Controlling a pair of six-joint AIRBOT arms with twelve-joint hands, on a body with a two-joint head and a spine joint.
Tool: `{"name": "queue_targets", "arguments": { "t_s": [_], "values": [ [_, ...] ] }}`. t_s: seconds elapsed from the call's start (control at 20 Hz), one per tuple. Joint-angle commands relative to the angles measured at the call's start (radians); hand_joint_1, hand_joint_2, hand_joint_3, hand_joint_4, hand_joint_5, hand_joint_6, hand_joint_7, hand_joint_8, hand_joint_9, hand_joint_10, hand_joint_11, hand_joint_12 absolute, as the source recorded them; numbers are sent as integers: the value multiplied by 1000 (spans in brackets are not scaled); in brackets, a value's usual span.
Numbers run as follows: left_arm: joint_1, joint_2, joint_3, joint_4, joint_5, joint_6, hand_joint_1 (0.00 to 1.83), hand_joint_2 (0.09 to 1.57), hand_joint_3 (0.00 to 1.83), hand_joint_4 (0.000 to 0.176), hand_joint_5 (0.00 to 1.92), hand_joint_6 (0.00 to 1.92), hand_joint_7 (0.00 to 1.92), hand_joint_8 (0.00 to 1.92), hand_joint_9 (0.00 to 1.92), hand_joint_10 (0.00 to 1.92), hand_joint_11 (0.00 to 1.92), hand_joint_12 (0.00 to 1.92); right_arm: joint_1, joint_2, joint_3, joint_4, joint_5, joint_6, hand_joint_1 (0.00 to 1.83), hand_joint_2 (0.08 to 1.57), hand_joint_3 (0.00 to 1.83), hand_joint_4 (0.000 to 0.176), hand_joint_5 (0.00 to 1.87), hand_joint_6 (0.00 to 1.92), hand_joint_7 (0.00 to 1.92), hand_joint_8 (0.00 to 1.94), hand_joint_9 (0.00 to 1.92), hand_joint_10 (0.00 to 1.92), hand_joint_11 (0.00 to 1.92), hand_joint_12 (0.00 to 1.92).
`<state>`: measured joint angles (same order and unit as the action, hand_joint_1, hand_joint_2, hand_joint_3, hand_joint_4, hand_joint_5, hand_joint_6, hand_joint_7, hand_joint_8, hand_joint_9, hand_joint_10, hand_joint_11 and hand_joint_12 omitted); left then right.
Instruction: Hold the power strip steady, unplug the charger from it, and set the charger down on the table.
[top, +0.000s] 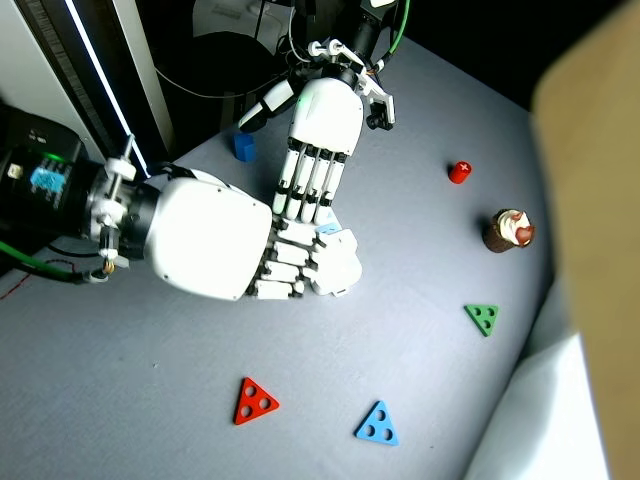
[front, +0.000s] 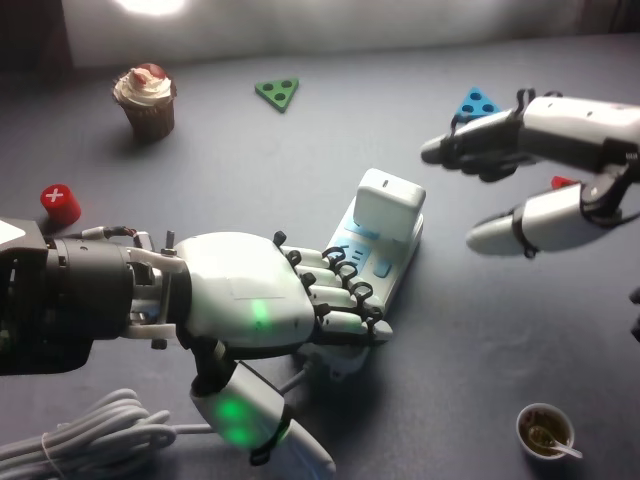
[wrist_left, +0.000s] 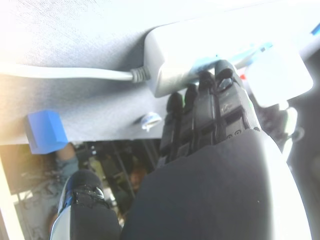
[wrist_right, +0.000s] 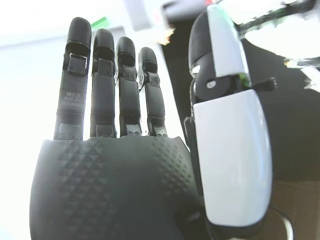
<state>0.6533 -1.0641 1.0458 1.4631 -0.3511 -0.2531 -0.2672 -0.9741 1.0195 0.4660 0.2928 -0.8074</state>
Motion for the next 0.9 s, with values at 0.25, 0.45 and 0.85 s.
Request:
{"name": "queue_targets", "arguments": {
  "t_s": [0.25, 0.45, 0.85],
  "values": [
    [-1, -5, -5, 13, -24, -20, 0, 953, 0, 0, 124, 7, 131, 5, 120, 4, 110, 83, -44, -65, 79, 93, 128, -7, 1062, 1098, 1, 0, 412, 4, 465, 3, 512, 6, 447, 324],
    [-4, -5, -7, 14, -23, -21, 0, 955, 1, 0, 137, 10, 153, 11, 137, 9, 120, 83, -37, -94, 98, 104, 135, -8, 1065, 1088, 0, 0, 456, 3, 502, 2, 545, 3, 436, 411],
    [-23, -4, 0, 93, -23, -96, 0, 952, 0, 0, 117, 0, 131, 0, 121, 2, 99, 67, -19, -134, 97, 126, 141, -31, 1061, 1102, 3, 0, 421, 0, 481, 2, 524, 4, 413, 423]
  ]
}}
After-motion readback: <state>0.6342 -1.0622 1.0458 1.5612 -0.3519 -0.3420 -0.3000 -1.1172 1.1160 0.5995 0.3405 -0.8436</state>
